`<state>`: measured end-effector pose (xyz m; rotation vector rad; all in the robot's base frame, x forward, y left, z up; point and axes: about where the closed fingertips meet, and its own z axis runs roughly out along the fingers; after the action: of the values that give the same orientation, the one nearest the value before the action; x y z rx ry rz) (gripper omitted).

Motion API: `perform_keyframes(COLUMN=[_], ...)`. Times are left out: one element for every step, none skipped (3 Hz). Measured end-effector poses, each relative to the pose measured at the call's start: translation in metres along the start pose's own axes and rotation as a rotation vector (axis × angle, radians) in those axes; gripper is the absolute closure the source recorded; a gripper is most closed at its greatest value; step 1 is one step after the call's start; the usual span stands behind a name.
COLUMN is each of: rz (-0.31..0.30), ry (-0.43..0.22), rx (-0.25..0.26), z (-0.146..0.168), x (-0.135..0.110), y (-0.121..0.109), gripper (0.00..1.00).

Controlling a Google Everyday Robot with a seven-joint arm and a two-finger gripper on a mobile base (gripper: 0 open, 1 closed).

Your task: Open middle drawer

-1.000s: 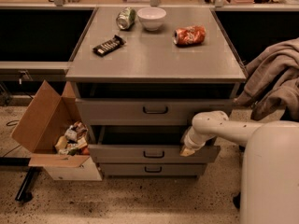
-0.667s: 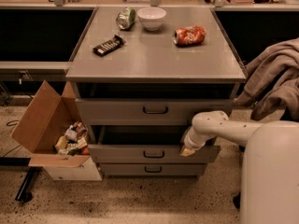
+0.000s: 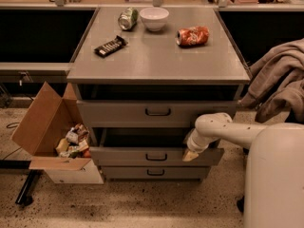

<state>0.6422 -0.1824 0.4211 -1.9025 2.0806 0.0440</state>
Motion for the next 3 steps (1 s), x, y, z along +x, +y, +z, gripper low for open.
perform_keyframes(rz=[0.0,-0.01,-0.03], ry=[0.0,-0.009,-0.015], rx=[0.0,-0.038,-0.105], z=[0.0,0.006,0.009], x=[0.0,0.005,0.01], y=[0.0,0.012,0.033], gripper=[0.0,0.0,0.0])
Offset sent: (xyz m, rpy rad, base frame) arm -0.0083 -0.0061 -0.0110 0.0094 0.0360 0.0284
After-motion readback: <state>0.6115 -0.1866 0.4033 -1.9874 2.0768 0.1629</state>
